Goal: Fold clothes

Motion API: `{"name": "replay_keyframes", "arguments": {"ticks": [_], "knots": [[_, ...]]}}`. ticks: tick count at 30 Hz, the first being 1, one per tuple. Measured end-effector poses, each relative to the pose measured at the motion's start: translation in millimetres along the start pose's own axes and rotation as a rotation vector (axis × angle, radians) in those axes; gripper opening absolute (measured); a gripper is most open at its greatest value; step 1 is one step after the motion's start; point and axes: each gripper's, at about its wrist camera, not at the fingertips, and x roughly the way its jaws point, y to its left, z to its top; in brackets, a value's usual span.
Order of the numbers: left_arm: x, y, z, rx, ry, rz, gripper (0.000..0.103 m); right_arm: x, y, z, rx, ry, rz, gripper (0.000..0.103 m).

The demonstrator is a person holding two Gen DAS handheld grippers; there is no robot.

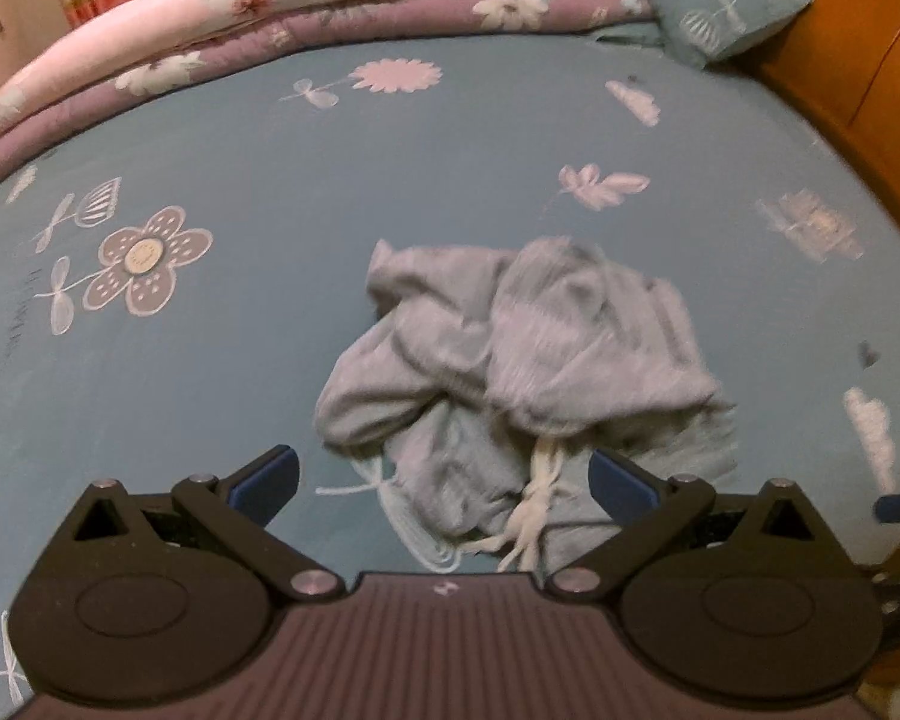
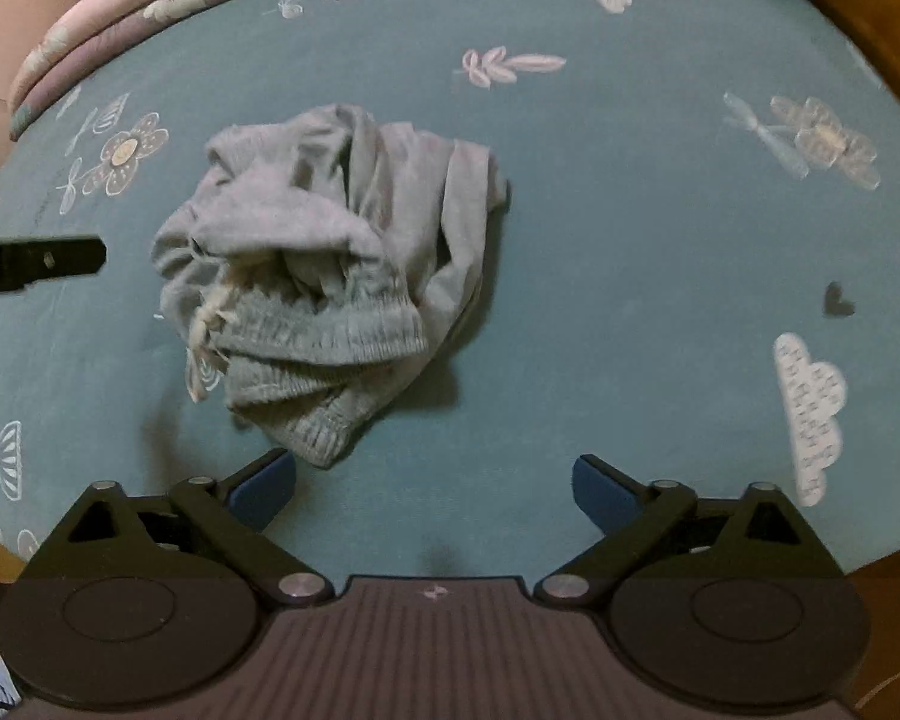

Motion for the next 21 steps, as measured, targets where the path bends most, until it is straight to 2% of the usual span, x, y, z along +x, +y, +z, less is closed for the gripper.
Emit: {"name": "replay_keyframes", "arguments": {"ticks": [2, 10, 13, 14, 15, 21], "knots": [[6, -9, -9, 0.001, -0.007, 0.031, 0.102, 8, -7, -7, 0.007, -0.003, -0.006, 0.098], [24, -48, -23, 0.046, -0.054, 0.076, 0.1, 34, -50, -20, -0.007, 0.02, 0.054, 0.096], [32, -58, -22, 0.049, -0.055, 0.084, 0.1, 45, -66, -18, 0.019, 0.026, 0.079, 0.094], [35, -61, -22, 0.052, -0.056, 0.086, 0.097, 47, -70, -17, 0.022, 0.015, 0.085, 0.094], [37, -64, -21, 0.057, -0.056, 0.087, 0.093, 47, -73, -15, 0.017, -0.002, 0.09, 0.093], [40, -73, -18, 0.055, -0.059, 0.078, 0.091, 46, -78, 11, -0.057, -0.062, 0.182, 0.082]]}}
